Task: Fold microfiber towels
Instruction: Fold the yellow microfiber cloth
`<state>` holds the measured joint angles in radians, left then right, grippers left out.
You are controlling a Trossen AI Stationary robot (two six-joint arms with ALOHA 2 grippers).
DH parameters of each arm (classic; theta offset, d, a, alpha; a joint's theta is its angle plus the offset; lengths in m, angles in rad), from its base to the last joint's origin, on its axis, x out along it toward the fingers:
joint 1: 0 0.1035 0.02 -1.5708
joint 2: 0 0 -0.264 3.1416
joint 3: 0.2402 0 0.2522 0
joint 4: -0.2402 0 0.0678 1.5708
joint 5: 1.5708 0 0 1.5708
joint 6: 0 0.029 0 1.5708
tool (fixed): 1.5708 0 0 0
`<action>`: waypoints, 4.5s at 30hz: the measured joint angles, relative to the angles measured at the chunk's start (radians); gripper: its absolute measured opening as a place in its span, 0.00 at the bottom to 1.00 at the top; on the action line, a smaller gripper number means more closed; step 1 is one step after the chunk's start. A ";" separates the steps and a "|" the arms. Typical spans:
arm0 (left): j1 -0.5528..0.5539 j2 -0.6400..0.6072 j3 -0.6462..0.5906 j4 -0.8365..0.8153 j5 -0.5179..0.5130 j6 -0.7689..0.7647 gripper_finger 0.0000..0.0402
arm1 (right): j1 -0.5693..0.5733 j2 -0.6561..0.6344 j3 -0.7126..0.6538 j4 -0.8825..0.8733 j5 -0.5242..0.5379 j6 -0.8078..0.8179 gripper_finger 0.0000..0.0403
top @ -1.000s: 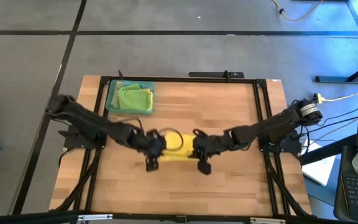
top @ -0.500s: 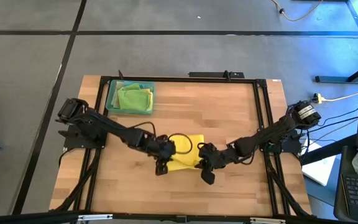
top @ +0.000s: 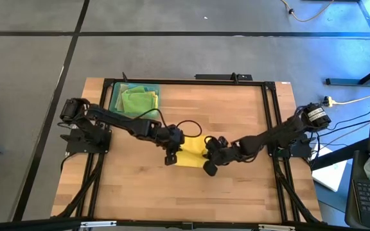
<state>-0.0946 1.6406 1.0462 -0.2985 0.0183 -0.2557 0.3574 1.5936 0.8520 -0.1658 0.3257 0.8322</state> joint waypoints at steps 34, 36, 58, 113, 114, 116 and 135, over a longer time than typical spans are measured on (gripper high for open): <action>0.147 0.001 -0.014 -0.093 -0.243 0.157 0.00 | -0.331 -0.030 0.000 0.059 0.147 -0.449 0.04; 0.159 0.001 -0.026 -0.089 -0.240 0.154 0.00 | -0.365 -0.030 0.000 0.065 0.108 -0.469 0.04; 0.182 0.011 -0.084 -0.055 -0.222 0.135 0.00 | -0.433 0.110 -0.060 0.282 -0.070 -0.471 0.04; 0.178 -0.049 -0.236 -0.044 -0.356 0.094 0.28 | -0.443 0.159 0.037 0.218 -0.084 -0.342 0.58; 0.178 -0.065 -0.236 -0.054 -0.360 0.080 0.28 | -0.443 0.141 0.037 0.204 -0.083 -0.355 0.60; 0.177 -0.099 -0.236 -0.069 -0.362 0.043 0.28 | -0.443 0.105 0.039 0.170 -0.097 -0.367 0.62; -0.122 0.011 -0.236 0.109 -0.249 0.163 0.28 | -0.271 0.075 0.039 0.079 -0.111 -1.027 0.63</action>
<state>-0.2169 1.6517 0.8101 -0.1895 -0.2311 -0.0932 0.0860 1.6684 0.8907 -0.0864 0.2152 -0.1948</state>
